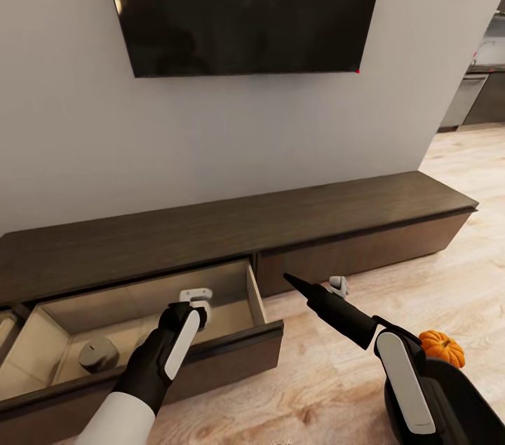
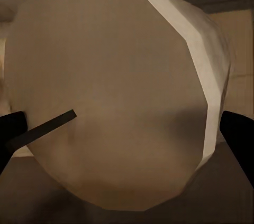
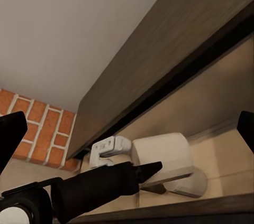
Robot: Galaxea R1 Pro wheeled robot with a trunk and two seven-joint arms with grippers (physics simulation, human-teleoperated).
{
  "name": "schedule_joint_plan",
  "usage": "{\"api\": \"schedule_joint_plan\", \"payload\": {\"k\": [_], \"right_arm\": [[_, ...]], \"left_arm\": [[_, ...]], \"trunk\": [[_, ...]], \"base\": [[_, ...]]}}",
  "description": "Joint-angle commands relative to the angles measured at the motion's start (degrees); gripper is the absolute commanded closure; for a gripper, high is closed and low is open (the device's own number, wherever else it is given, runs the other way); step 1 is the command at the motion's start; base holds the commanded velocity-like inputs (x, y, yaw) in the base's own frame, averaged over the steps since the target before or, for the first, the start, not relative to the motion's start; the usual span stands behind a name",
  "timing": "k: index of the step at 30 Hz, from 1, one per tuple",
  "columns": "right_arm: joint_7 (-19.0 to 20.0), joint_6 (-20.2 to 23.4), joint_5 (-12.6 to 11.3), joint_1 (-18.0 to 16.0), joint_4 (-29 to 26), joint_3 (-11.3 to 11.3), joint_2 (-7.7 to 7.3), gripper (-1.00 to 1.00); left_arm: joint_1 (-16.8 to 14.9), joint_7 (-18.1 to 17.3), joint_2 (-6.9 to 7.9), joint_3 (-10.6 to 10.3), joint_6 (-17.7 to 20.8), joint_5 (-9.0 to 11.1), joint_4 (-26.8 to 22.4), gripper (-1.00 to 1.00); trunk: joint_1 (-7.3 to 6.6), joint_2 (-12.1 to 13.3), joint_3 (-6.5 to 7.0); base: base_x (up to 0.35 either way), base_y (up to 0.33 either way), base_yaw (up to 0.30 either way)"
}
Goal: Place each of the two pumpkins and all three candles from the living room inside a cabinet in the living room (use any cabinet), then make sure every cabinet is closed, and position the cauldron so it is next to a table in the living room.
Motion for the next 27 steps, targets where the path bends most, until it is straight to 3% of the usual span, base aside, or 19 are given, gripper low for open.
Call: {"api": "schedule_joint_plan", "payload": {"k": [1, 14, 27], "right_arm": [[0.3, 0.4, 0.1, 0.0, 0.0, -0.2, 0.06, -1.0], [0.3, 0.3, 0.1, 0.0, 0.1, -0.1, 0.06, -1.0], [0.3, 0.3, 0.1, 0.0, 0.1, -0.1, 0.06, -1.0]], "left_arm": [[0.0, 0.8, 0.0, -0.1, -0.1, 0.7, -0.1, 1.0], [0.1, 0.9, 0.08, -0.8, -0.4, 0.9, 0.0, 1.0], [0.3, 0.4, 0.08, -1.1, -0.3, 0.6, 0.1, 1.0]], "trunk": [[0.21, -0.4, -0.23], [0.43, -0.8, -0.41], [0.43, -0.8, -0.41]], "base": [[0.0, 0.0, 0.0], [0.003, -0.001, 0.0], [0.101, -0.081, 0.0]]}}
